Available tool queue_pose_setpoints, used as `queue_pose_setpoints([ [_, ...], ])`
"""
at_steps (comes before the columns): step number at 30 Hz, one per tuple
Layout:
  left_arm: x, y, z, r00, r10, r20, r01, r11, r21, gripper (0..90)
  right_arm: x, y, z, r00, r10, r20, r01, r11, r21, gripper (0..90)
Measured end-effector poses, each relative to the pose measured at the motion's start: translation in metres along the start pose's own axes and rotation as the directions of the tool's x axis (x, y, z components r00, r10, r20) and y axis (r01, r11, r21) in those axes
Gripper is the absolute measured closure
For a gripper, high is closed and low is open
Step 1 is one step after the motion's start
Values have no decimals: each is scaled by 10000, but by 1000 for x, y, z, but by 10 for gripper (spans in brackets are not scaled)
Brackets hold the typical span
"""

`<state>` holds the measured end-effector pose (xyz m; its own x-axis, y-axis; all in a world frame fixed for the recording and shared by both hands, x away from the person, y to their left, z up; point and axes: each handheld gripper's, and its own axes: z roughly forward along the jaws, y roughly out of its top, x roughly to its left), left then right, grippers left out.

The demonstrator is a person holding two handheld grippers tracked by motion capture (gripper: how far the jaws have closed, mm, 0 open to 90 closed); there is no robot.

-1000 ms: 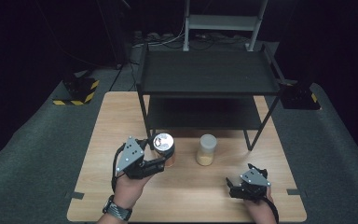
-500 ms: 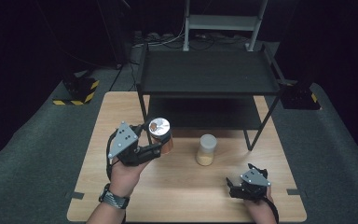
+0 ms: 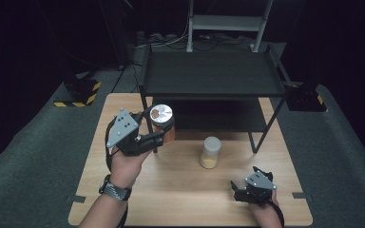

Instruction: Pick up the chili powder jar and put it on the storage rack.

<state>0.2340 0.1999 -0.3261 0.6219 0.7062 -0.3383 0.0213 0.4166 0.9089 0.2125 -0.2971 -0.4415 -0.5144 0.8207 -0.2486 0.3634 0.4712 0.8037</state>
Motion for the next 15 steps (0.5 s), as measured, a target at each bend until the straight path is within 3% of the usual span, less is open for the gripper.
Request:
queue_pose_setpoints([
  [5, -2, 10, 9, 9999, -117, 71, 119, 9997, -218, 347, 0, 0, 0, 10000, 2, -8, -2, 10000, 0, 0],
  [15, -5, 32, 25, 9999, 20, 111, -13, 9982, -591, 347, -1, 0, 0, 10000, 41, -33, -41, 10000, -23, 0],
])
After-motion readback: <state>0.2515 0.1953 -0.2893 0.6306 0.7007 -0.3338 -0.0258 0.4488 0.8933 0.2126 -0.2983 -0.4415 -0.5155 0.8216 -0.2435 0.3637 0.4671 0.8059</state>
